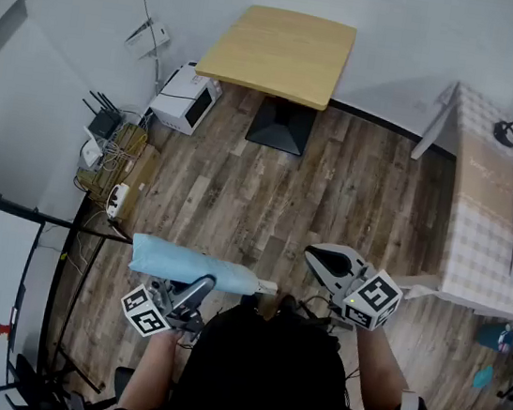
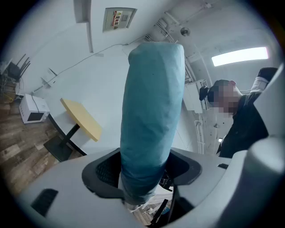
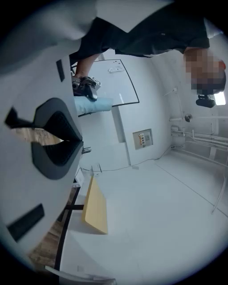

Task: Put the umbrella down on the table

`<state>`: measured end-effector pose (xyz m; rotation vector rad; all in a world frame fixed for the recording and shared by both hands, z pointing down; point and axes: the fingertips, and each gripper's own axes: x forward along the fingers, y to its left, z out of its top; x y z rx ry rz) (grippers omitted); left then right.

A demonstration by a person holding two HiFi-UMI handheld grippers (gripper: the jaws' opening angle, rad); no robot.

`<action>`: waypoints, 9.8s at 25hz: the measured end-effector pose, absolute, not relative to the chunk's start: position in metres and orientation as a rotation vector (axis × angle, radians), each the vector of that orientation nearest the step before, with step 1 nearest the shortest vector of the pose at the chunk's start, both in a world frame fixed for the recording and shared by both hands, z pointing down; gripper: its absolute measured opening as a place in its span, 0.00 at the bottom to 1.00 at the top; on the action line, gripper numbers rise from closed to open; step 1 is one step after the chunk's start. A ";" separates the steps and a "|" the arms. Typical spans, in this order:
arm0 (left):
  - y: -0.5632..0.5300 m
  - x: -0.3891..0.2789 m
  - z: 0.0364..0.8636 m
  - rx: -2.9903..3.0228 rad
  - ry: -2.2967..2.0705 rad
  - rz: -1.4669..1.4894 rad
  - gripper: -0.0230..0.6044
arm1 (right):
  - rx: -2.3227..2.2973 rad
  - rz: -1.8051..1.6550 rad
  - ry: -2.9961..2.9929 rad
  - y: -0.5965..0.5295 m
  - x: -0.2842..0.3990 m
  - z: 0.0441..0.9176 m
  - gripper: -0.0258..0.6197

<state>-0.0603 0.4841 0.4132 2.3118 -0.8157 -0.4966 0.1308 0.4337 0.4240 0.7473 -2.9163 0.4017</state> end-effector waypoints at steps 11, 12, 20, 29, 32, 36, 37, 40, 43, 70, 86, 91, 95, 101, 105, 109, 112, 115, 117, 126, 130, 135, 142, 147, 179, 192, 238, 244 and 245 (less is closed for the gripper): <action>0.499 -0.096 0.409 2.355 -0.910 -0.433 0.51 | 0.874 0.427 -2.841 0.445 0.138 0.430 0.07; 0.500 -0.101 0.409 2.349 -0.918 -0.442 0.51 | 0.883 0.429 -2.832 0.443 0.138 0.431 0.07; 0.497 -0.114 0.408 2.350 -0.949 -0.470 0.51 | 0.853 0.387 -2.869 0.435 0.129 0.427 0.07; 0.486 -0.110 0.403 2.362 -0.947 -0.471 0.51 | 0.909 0.397 -2.819 0.425 0.146 0.430 0.07; 0.483 -0.106 0.402 2.364 -0.943 -0.468 0.51 | 0.903 0.397 -2.817 0.426 0.149 0.431 0.07; 0.484 -0.097 0.402 2.368 -0.941 -0.462 0.51 | 0.899 0.400 -2.822 0.428 0.158 0.434 0.07; 0.484 -0.093 0.402 2.367 -0.939 -0.459 0.51 | 0.901 0.405 -2.825 0.429 0.162 0.435 0.07; 0.485 -0.084 0.404 2.357 -0.934 -0.452 0.51 | 0.902 0.426 -2.828 0.432 0.172 0.439 0.07; 0.486 -0.076 0.404 2.352 -0.936 -0.447 0.51 | 0.890 0.443 -2.827 0.434 0.179 0.444 0.07; 0.461 -0.081 0.438 2.228 -0.947 -0.498 0.51 | 0.913 0.574 -2.772 0.429 0.189 0.487 0.07; 0.296 -0.150 0.458 2.251 -0.918 -0.413 0.51 | 0.817 0.555 -2.670 0.264 0.083 0.489 0.07; 0.248 -0.188 0.456 2.239 -0.902 -0.484 0.51 | 0.818 0.507 -2.669 0.219 0.049 0.480 0.07; 0.216 -0.211 0.458 2.230 -0.898 -0.530 0.51 | 0.851 0.489 -2.664 0.191 0.033 0.477 0.07; 0.173 -0.216 0.458 2.226 -0.893 -0.565 0.51 | 0.862 0.502 -2.657 0.158 0.035 0.477 0.07; 0.140 -0.213 0.457 2.230 -0.913 -0.569 0.51 | 0.846 0.501 -2.666 0.124 0.041 0.481 0.07; 0.103 -0.209 0.454 2.224 -0.948 -0.560 0.51 | 0.830 0.511 -2.684 0.080 0.045 0.482 0.07; 0.072 -0.204 0.450 2.210 -0.978 -0.552 0.51 | 0.806 0.520 -2.708 0.044 0.050 0.483 0.07; 0.040 -0.200 0.444 2.199 -1.008 -0.550 0.51 | 0.768 0.523 -2.723 0.010 0.053 0.482 0.07; 0.021 -0.195 0.439 2.192 -1.029 -0.555 0.51 | 0.741 0.515 -2.731 -0.011 0.057 0.481 0.07; -0.060 -0.167 0.417 2.183 -1.076 -0.547 0.51 | 0.704 0.383 -2.748 -0.108 0.090 0.474 0.07; -0.084 -0.159 0.410 2.199 -1.089 -0.541 0.51 | 0.719 0.407 -2.783 -0.136 0.096 0.474 0.07; -0.109 -0.175 0.398 2.221 -1.103 -0.579 0.51 | 0.700 0.394 -2.804 -0.158 0.081 0.470 0.07; -0.159 -0.202 0.417 2.214 -1.057 -0.628 0.51 | 0.744 0.397 -2.759 -0.191 0.066 0.475 0.07; -0.213 -0.216 0.427 2.203 -0.987 -0.667 0.51 | 0.808 0.409 -2.708 -0.232 0.059 0.474 0.07; -0.493 -0.239 0.437 2.606 -0.638 0.275 0.51 | 1.245 0.480 -2.471 -0.373 -0.012 0.463 0.07; -0.517 -0.149 0.474 2.833 -0.536 1.075 0.51 | 1.333 0.519 -2.493 -0.409 0.034 0.471 0.07; -0.519 -0.005 0.646 2.660 -0.051 1.444 0.50 | 1.332 0.816 -2.403 -0.426 0.096 0.562 0.07; -0.520 -0.003 0.654 2.645 -0.048 1.437 0.49 | 1.329 0.833 -2.406 -0.429 0.097 0.569 0.07; -0.521 -0.002 0.654 2.645 -0.048 1.434 0.49 | 1.328 0.835 -2.406 -0.429 0.097 0.570 0.07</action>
